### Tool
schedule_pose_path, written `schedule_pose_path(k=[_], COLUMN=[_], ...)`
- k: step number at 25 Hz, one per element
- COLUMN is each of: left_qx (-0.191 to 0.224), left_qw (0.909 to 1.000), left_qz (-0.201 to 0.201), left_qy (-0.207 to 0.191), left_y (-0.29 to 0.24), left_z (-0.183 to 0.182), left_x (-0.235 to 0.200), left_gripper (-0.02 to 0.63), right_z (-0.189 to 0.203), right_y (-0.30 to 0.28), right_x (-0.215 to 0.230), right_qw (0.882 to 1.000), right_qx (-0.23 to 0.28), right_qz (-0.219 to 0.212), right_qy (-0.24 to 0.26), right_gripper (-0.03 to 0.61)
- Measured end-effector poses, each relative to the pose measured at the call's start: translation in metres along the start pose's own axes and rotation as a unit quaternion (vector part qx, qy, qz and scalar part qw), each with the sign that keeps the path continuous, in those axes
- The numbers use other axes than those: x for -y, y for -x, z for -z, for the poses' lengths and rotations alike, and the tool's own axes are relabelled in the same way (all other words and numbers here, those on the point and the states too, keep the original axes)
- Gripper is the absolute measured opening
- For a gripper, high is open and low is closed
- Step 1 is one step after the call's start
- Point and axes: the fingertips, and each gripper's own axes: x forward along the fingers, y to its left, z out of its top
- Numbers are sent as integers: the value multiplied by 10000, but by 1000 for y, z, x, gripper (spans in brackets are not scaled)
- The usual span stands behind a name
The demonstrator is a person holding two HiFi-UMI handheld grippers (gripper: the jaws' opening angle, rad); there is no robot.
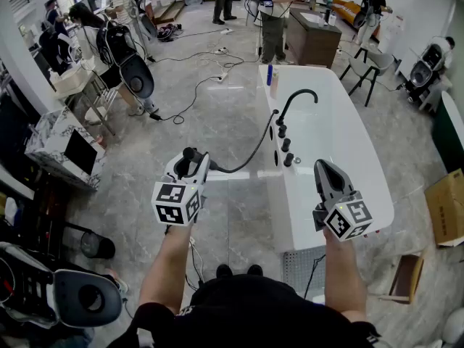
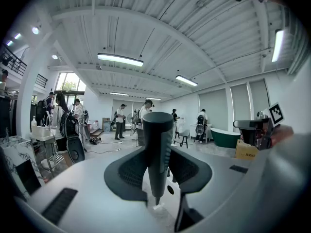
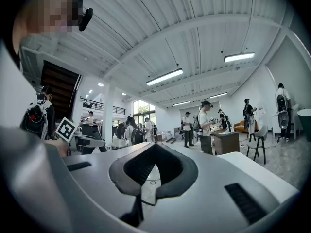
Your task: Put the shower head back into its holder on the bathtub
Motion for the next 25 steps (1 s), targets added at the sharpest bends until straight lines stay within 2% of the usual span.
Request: schedule_pose_path(k=[8,16,20,25], left_qx=[-67,46,128,74], left_qw=[10000,10000,9999,9999], left_qz=[64,-68,-96,-98], left_qy=[-11,37,-17,53], left_y=[-6,-5,-2,-6], left_z=[6,-11,-18,-8], left_x=[26,31,45,58], left_gripper=[143,143,143,143], right_z=[2,0,-1,14], right_y=[5,19,29,38], right_x=[7,24,27,37], right_qw=[10000,9999,9994,9976], right_qx=[-10,41,99,60], right_qz=[53,69,-80,-170], right_qy=[-6,-141,-325,-661], right_gripper=[11,11,12,12])
